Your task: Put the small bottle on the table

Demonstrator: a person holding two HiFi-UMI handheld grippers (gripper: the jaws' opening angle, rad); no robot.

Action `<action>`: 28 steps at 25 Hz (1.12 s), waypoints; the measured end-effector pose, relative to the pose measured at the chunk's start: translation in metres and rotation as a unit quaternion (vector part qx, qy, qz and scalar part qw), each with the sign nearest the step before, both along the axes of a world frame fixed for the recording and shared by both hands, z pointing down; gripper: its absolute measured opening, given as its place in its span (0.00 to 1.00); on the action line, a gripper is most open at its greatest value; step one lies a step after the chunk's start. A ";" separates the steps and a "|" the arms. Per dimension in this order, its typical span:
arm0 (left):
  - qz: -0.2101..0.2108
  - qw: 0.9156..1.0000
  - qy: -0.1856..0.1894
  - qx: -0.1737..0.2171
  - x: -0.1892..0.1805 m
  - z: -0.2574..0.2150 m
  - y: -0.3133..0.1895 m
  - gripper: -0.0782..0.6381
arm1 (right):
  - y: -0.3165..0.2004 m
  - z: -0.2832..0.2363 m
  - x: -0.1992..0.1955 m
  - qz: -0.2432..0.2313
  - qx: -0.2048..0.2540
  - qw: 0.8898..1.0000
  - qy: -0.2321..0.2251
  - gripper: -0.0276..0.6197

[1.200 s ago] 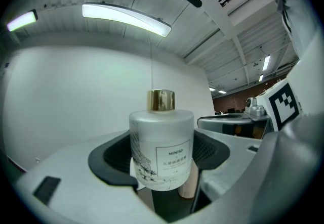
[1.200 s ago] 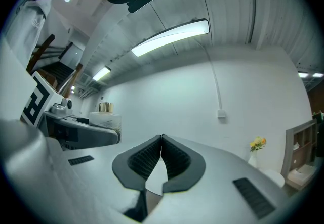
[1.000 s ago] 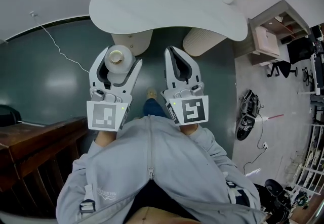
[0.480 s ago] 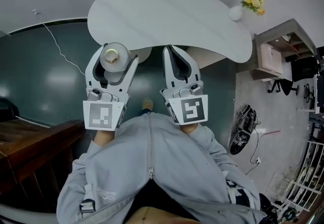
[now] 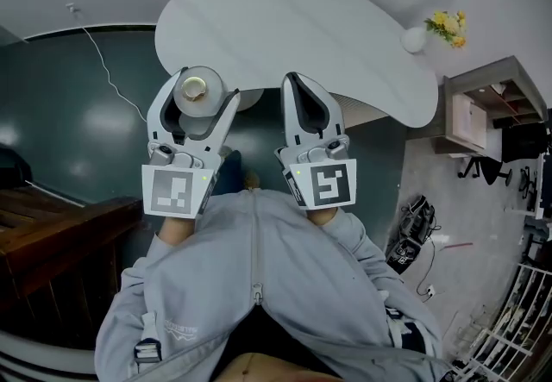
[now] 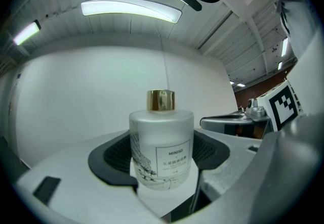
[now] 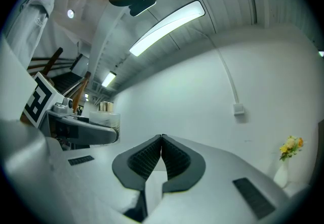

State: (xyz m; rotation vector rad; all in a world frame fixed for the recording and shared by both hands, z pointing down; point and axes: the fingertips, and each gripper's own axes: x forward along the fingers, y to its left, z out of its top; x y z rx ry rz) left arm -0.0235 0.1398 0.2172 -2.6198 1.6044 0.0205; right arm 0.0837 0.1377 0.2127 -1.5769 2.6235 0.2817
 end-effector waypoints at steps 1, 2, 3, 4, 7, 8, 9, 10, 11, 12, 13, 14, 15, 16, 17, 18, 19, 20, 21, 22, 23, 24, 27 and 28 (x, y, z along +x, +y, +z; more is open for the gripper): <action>0.001 1.000 -0.003 0.000 -0.001 0.001 -0.003 0.57 | -0.004 0.000 -0.001 -0.002 0.000 1.000 0.001 0.08; 0.003 1.000 -0.007 0.000 -0.001 0.002 -0.007 0.57 | -0.008 0.001 -0.003 -0.004 0.000 1.000 0.001 0.08; 0.005 1.000 -0.009 0.000 -0.001 0.003 -0.012 0.57 | -0.013 0.002 -0.003 -0.005 0.000 1.000 0.002 0.08; 0.006 1.000 -0.007 0.000 -0.001 0.004 -0.017 0.57 | -0.018 0.003 -0.004 -0.006 0.000 1.000 0.003 0.08; 0.007 1.000 0.003 0.000 -0.004 0.005 -0.037 0.57 | -0.036 0.005 -0.009 -0.003 0.000 1.000 0.007 0.08; 0.008 1.000 0.005 -0.002 -0.006 0.006 -0.044 0.57 | -0.043 0.006 -0.011 -0.003 -0.001 1.000 0.009 0.08; 0.008 1.000 0.006 -0.004 -0.008 0.007 -0.051 0.57 | -0.050 0.007 -0.014 -0.003 -0.001 1.000 0.010 0.08; 0.007 1.000 0.009 -0.005 -0.010 0.008 -0.060 0.57 | -0.059 0.008 -0.017 -0.004 -0.001 1.000 0.010 0.08; 0.007 1.000 0.012 -0.004 -0.011 0.008 -0.070 0.57 | -0.068 0.007 -0.020 -0.004 -0.001 1.000 0.008 0.08; 0.009 1.000 0.013 -0.003 -0.012 0.008 -0.079 0.57 | -0.077 0.006 -0.023 -0.003 -0.001 1.000 0.003 0.08; 0.013 1.000 0.011 -0.003 -0.014 0.009 -0.089 0.57 | -0.087 0.005 -0.026 -0.002 -0.003 1.000 -0.002 0.08; 0.017 1.000 0.009 -0.005 -0.015 0.010 -0.100 0.57 | -0.097 0.005 -0.029 0.000 -0.003 1.000 -0.002 0.08; 0.021 1.000 0.007 -0.007 -0.017 0.012 -0.111 0.57 | -0.108 0.006 -0.033 0.002 -0.003 1.000 0.001 0.08; 0.025 1.000 0.008 -0.009 -0.020 0.013 -0.122 0.57 | -0.119 0.008 -0.037 0.003 -0.004 1.000 0.003 0.08; 0.028 1.000 0.010 -0.010 -0.023 0.014 -0.133 0.57 | -0.131 0.009 -0.041 0.003 -0.006 1.000 0.002 0.08; 0.031 0.999 0.011 -0.011 -0.026 0.015 -0.145 0.57 | -0.142 0.011 -0.045 0.004 -0.009 1.000 -0.001 0.08; 0.034 0.999 0.011 -0.012 -0.028 0.016 -0.156 0.57 | -0.153 0.015 -0.048 0.007 -0.011 1.000 -0.004 0.08; 0.038 0.999 0.010 -0.012 -0.031 0.017 -0.167 0.57 | -0.163 0.020 -0.050 0.009 -0.012 1.000 -0.007 0.08; 0.042 0.999 0.009 -0.012 -0.033 0.018 -0.178 0.57 | -0.173 0.024 -0.052 0.011 -0.010 1.000 -0.007 0.08; 0.047 0.999 0.009 -0.013 -0.035 0.018 -0.189 0.57 | -0.182 0.026 -0.054 0.012 -0.006 1.000 -0.005 0.08; 0.051 0.999 0.009 -0.013 -0.036 0.018 -0.199 0.57 | -0.192 0.024 -0.056 0.015 -0.001 1.000 0.003 0.08; 0.056 0.998 0.010 -0.014 -0.037 0.018 -0.209 0.57 | -0.203 0.019 -0.059 0.018 0.002 1.000 0.012 0.08; 0.070 0.997 0.010 -0.016 -0.040 0.020 -0.233 0.57 | -0.227 0.014 -0.064 0.031 -0.002 0.999 0.015 0.08; 0.073 0.997 0.009 -0.017 -0.041 0.022 -0.239 0.57 | -0.233 0.014 -0.066 0.036 -0.005 0.999 0.010 0.08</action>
